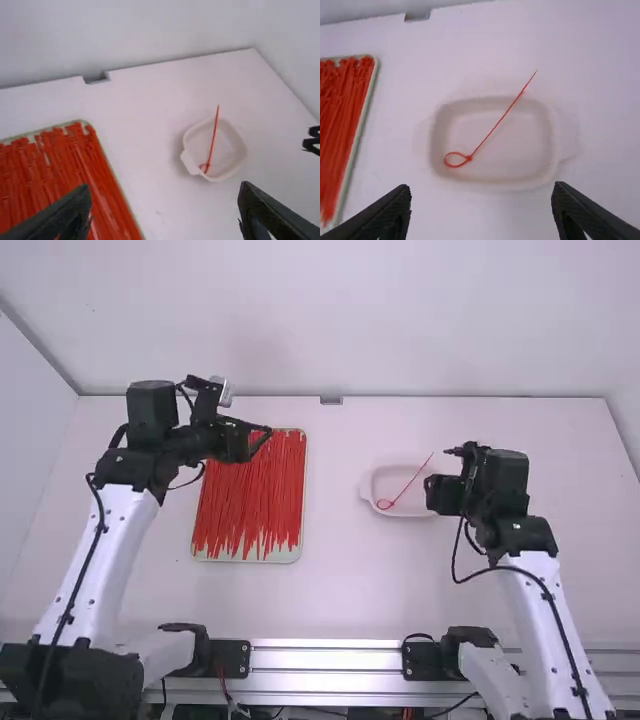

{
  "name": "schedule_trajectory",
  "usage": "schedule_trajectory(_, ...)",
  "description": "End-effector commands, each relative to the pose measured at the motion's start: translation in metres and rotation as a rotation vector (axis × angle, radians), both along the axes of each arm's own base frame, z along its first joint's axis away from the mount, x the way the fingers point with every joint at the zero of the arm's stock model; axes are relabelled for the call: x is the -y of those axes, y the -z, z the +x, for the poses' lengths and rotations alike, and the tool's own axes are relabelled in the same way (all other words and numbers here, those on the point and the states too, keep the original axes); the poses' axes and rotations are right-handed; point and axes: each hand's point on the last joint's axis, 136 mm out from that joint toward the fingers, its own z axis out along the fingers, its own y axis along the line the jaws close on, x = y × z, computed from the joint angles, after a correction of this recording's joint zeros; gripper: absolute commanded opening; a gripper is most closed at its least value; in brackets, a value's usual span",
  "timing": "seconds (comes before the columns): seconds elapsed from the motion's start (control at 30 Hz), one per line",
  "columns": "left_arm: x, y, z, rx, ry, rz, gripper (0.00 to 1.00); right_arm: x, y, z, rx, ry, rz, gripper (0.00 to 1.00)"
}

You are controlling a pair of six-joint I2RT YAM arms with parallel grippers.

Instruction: Fasten the cable tie

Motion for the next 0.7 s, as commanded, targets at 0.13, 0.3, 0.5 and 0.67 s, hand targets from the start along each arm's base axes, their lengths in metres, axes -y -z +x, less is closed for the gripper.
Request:
schedule_trajectory(0.13, -0.019, -0.007, -0.009, 0.113, -0.115, 0.071, 0.66, 0.027, 0.000, -0.008, 0.114, 0.092, -0.136, 0.63)
schedule_trajectory(0.3, -0.036, -0.012, -0.016, 0.216, -0.210, 0.114, 0.56, 0.029, -0.003, -0.014, 0.226, 0.111, -0.139, 0.52)
schedule_trajectory(0.5, -0.059, -0.020, -0.029, 0.357, -0.351, 0.159, 0.41, 0.029, -0.005, -0.022, 0.372, 0.122, -0.131, 0.37)
schedule_trajectory(0.67, -0.079, -0.026, -0.043, 0.466, -0.469, 0.180, 0.30, 0.029, -0.006, -0.028, 0.481, 0.129, -0.125, 0.26)
